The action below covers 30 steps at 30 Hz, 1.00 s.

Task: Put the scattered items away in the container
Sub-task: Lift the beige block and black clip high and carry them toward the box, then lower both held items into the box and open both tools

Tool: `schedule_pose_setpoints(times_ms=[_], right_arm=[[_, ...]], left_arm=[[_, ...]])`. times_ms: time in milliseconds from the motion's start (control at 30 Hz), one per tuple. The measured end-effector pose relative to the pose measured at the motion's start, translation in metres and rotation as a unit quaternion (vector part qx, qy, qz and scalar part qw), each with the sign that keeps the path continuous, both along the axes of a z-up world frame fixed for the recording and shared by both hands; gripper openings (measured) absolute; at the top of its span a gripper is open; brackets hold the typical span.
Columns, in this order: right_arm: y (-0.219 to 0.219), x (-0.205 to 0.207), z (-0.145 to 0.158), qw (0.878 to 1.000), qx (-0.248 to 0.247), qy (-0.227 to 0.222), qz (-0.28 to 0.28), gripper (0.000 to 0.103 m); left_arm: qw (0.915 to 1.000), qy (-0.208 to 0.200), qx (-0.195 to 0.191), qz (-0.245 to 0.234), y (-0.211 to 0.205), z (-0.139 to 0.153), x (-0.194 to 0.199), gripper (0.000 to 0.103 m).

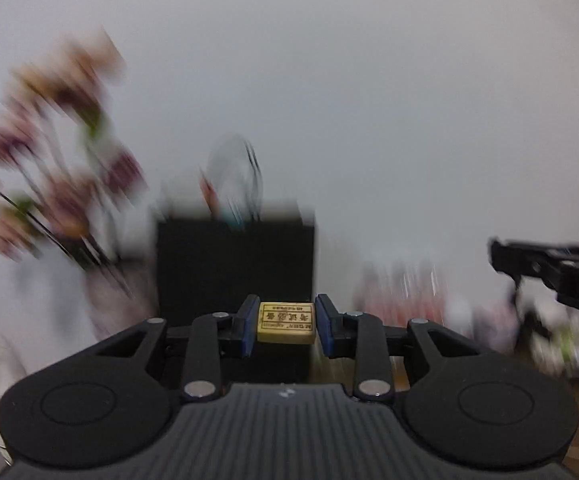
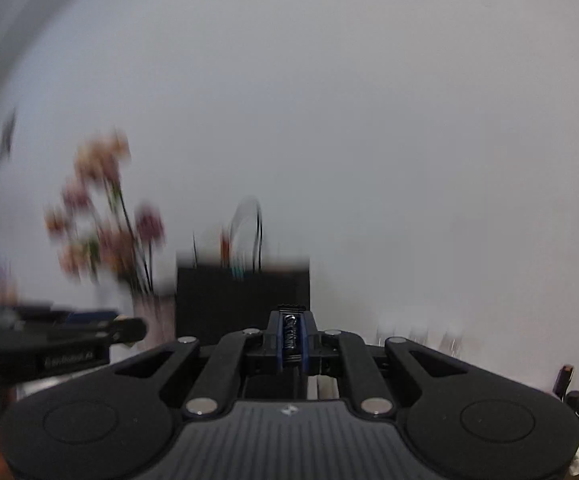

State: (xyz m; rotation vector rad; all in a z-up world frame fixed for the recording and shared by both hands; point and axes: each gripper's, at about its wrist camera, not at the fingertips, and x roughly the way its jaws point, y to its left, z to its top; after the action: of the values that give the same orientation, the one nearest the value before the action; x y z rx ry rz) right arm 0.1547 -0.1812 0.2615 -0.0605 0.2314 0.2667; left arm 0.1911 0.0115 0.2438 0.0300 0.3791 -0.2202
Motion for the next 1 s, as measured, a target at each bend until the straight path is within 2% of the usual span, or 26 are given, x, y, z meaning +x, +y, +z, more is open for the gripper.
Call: schedule_pose_setpoints(times_ms=[67,167,267,367,500,567,600,667,700,767,833,900,1000], right_arm=[[0.000,0.049,-0.007,0.994,-0.010,0.108,0.022,0.008],[0.003,0.111,-0.048,0.962,0.019,0.267,0.046,0.007],[0.013,0.145,-0.105,0.930,0.018,0.365,0.039,0.007],[0.025,0.162,-0.151,0.906,0.026,0.421,0.045,0.007],[0.047,0.180,-0.189,0.885,0.029,0.462,0.046,0.008],[0.055,0.185,-0.200,0.877,0.039,0.477,0.044,0.009],[0.058,0.187,-0.206,0.871,0.047,0.487,0.042,0.014],[0.058,0.188,-0.211,0.861,0.066,0.503,0.036,0.020],[0.058,0.187,-0.212,0.858,0.072,0.507,0.035,0.025],[0.055,0.185,-0.206,0.858,0.081,0.506,0.032,0.032],[0.048,0.182,-0.194,0.864,0.084,0.496,0.022,0.038],[0.038,0.178,-0.177,0.869,0.090,0.487,0.010,0.049],[0.025,0.165,-0.146,0.884,0.072,0.462,-0.013,0.056]], left_arm=[[0.9940,0.108,0.006,-0.019,-0.001,-0.015,0.047,0.031],[0.9712,0.235,0.036,-0.007,0.000,-0.063,0.099,0.031],[0.9490,0.310,0.055,-0.002,0.005,-0.114,0.119,0.031],[0.9333,0.353,0.065,-0.008,0.010,-0.144,0.121,0.031],[0.9208,0.381,0.084,-0.001,0.008,-0.164,0.128,0.031],[0.9183,0.386,0.087,0.006,0.006,-0.169,0.133,0.032],[0.9175,0.388,0.086,0.007,0.007,-0.169,0.133,0.033],[0.9173,0.391,0.076,0.007,0.009,-0.166,0.134,0.050],[0.9176,0.391,0.073,0.008,0.010,-0.163,0.133,0.051],[0.9186,0.388,0.074,0.009,0.012,-0.155,0.130,0.051],[0.9209,0.383,0.071,0.014,0.013,-0.144,0.127,0.052],[0.9240,0.376,0.064,0.021,0.015,-0.130,0.123,0.062],[0.9282,0.367,0.059,0.026,0.014,-0.107,0.114,0.073]])
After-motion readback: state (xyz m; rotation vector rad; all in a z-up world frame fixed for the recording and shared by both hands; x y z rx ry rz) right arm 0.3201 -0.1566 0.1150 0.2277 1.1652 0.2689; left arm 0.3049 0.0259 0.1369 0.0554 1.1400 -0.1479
